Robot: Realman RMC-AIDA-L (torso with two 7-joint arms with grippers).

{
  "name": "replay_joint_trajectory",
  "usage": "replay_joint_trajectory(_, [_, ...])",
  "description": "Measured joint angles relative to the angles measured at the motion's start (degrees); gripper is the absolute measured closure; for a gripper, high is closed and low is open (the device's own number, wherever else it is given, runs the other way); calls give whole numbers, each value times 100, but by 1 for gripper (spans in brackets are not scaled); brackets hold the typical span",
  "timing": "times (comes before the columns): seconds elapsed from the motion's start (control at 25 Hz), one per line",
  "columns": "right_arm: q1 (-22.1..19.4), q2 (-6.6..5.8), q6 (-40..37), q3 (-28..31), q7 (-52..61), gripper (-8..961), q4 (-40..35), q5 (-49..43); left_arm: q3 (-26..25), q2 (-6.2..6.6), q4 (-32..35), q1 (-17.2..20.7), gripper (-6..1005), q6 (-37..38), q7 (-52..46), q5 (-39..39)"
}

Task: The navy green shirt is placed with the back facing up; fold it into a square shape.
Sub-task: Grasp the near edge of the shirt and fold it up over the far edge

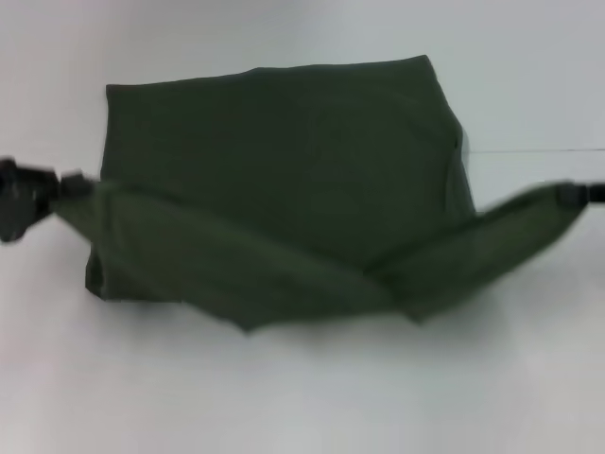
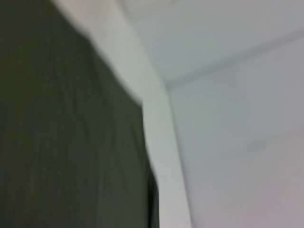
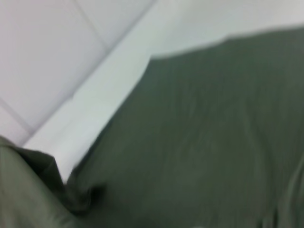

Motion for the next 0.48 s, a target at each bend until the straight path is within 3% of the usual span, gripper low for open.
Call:
replay_joint_trajectory(0.28, [435, 164, 1556, -54, -41, 900, 438, 423, 42, -34, -694, -332, 986, -1552, 771, -694])
replay_joint_trajectory(0.48, [739, 289, 2701, -176, -320, 899, 887, 553, 41, -185, -915, -479, 987, -2529, 1358, -1044])
